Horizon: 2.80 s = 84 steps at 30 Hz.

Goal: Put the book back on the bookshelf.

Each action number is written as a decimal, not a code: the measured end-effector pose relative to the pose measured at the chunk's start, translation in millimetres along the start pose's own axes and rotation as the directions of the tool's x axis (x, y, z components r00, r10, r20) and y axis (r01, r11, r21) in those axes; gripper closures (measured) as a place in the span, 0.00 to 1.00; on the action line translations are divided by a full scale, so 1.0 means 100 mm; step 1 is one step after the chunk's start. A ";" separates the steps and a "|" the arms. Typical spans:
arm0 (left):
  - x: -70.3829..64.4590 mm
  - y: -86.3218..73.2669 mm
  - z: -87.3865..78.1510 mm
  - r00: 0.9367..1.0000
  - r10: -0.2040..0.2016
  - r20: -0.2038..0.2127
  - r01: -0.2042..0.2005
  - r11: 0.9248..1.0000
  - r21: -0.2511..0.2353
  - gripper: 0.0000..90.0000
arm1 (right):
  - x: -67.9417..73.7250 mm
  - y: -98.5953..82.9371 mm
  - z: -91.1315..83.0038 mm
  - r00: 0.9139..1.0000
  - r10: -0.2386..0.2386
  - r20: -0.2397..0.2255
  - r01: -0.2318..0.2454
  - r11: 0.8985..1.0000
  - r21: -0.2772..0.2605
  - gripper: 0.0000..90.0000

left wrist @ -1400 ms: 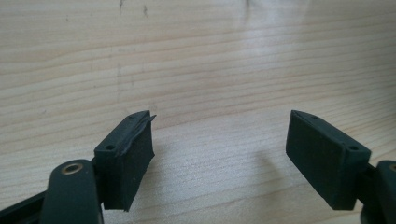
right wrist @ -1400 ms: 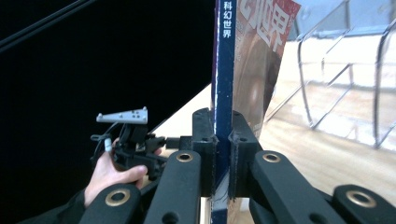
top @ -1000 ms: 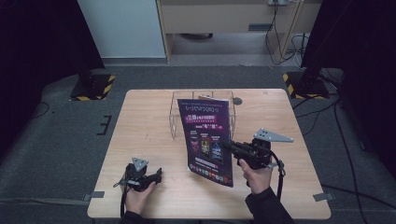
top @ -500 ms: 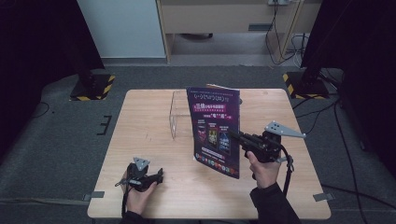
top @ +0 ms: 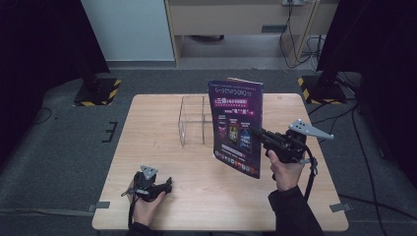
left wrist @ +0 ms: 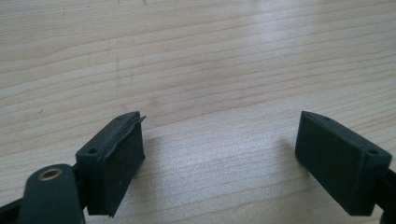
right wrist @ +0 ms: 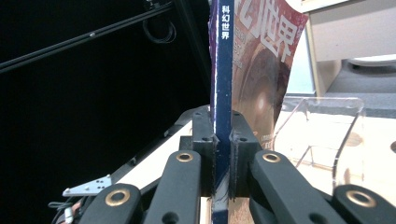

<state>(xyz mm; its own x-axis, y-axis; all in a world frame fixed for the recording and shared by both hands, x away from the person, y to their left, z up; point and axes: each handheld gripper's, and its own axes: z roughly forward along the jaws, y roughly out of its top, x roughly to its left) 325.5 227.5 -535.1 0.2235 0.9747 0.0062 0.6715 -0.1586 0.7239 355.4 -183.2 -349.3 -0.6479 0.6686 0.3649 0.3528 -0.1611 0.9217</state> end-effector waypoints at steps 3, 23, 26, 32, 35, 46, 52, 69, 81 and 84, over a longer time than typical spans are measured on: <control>0.00 0.00 0.00 1.000 0.000 0.000 0.000 1.000 0.000 0.16 | -0.03 0.02 -0.02 1.000 0.002 0.011 -0.002 1.000 -0.011 0.94; 0.00 0.00 0.00 1.000 0.000 0.001 0.000 1.000 0.000 0.16 | -0.23 0.17 -0.07 0.995 -0.001 0.104 0.007 0.998 -0.060 0.94; 0.00 0.00 0.00 1.000 -0.002 0.001 0.002 1.000 -0.001 0.16 | -0.28 0.18 -0.04 0.993 -0.001 0.120 0.009 0.998 -0.068 0.94; 0.00 0.00 0.00 1.000 -0.001 0.001 0.001 1.000 -0.001 0.16 | -0.34 0.18 0.05 0.987 -0.008 0.160 0.021 0.997 -0.081 0.94; 0.00 0.00 0.00 1.000 -0.001 0.001 0.001 1.000 0.000 0.16 | -0.37 0.17 0.11 0.984 -0.005 0.176 0.021 0.996 -0.090 0.94; 0.00 0.00 0.00 1.000 0.000 0.000 0.000 1.000 -0.001 0.16 | -0.49 0.13 0.36 0.971 -0.017 0.237 0.040 0.995 -0.093 0.94; 0.00 0.00 0.00 1.000 0.000 0.000 0.000 1.000 -0.001 0.16 | -0.54 0.09 0.47 0.967 -0.017 0.254 0.039 0.996 -0.084 0.94; 0.00 0.00 0.00 1.000 0.000 0.001 0.000 1.000 -0.001 0.16 | -0.53 -0.14 0.74 0.952 -0.056 0.301 0.080 0.995 -0.067 0.94; 0.00 0.00 0.00 1.000 0.000 0.001 0.000 1.000 -0.001 0.16 | -0.48 -0.35 0.81 0.941 -0.080 0.330 0.120 0.987 -0.103 0.94; 0.00 0.00 0.00 1.000 0.000 0.001 0.000 1.000 -0.001 0.16 | -0.48 -0.38 0.81 0.942 -0.074 0.328 0.117 0.987 -0.114 0.94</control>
<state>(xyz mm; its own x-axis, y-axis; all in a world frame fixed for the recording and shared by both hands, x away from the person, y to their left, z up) 325.5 227.4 -535.2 0.2240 0.9746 0.0061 0.6704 -0.1586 0.7248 427.6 -150.1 -412.4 -0.4148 0.8797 0.2326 0.1955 -0.1635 0.9670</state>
